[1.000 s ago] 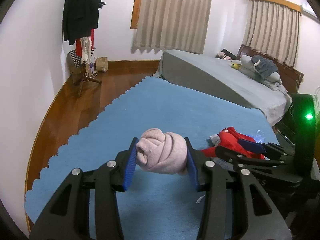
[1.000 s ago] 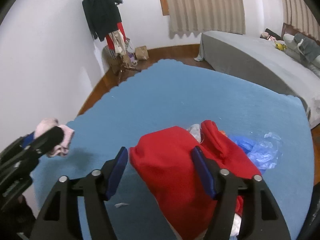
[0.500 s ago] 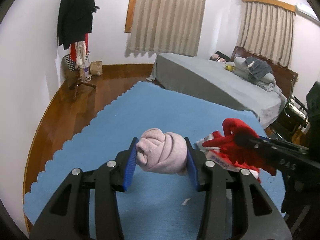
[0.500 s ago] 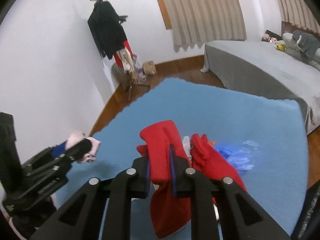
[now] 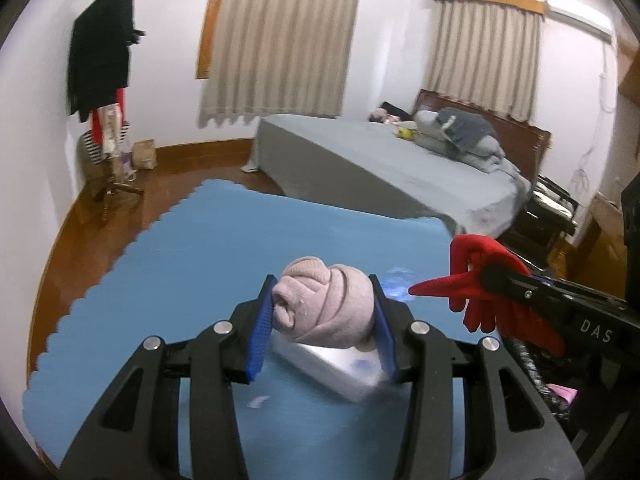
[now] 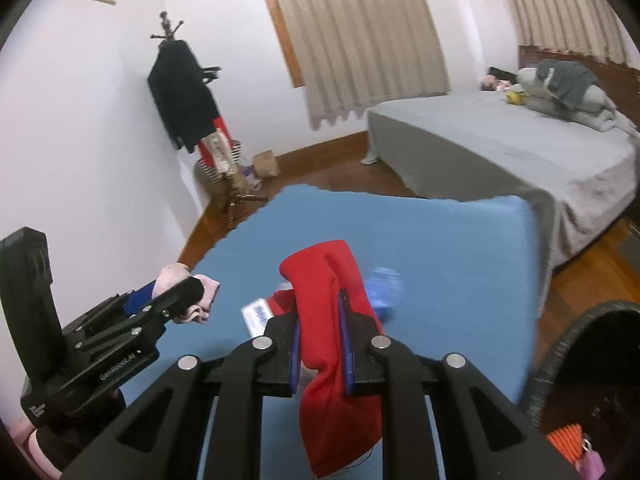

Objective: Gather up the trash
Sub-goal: 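Carry the pink sock and red cloth over the black bin and open both tools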

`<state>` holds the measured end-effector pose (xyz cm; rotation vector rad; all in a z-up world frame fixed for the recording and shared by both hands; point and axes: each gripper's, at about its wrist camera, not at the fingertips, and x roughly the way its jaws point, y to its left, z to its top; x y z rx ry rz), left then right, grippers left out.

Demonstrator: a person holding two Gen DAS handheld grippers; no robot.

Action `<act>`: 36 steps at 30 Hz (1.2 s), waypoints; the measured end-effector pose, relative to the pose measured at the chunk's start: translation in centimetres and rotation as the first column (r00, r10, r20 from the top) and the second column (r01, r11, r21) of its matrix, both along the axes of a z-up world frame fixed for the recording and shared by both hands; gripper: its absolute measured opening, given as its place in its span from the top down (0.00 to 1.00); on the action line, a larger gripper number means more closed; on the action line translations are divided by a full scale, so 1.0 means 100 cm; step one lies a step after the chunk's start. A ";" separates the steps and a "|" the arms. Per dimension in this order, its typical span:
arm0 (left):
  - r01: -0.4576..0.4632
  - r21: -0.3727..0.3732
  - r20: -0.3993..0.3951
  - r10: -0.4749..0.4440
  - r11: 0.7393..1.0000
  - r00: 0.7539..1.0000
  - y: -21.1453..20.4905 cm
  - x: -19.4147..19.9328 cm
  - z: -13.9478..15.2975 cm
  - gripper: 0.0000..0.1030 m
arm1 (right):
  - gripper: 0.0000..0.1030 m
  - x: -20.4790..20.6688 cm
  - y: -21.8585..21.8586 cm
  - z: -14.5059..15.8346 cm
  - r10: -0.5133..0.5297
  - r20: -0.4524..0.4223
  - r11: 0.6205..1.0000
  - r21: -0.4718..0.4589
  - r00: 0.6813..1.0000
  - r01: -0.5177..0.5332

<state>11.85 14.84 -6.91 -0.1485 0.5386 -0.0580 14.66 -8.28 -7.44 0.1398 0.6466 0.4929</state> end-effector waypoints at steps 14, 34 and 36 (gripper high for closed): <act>0.231 -0.013 -0.003 -0.231 0.973 0.973 -0.120 0.001 -0.011 0.58 | 0.85 -0.029 -0.124 -0.010 -0.247 -0.033 0.969 -0.021 0.968 0.247; 0.504 -0.016 -0.060 -0.504 0.864 0.862 -0.281 0.012 -0.046 0.58 | 0.76 -0.077 -0.261 -0.048 -0.553 -0.092 0.833 -0.062 0.828 0.549; 0.521 -0.012 -0.060 -0.521 0.853 0.851 -0.291 0.013 -0.047 0.58 | 0.71 -0.082 -0.268 -0.049 -0.571 -0.093 0.821 -0.059 0.816 0.568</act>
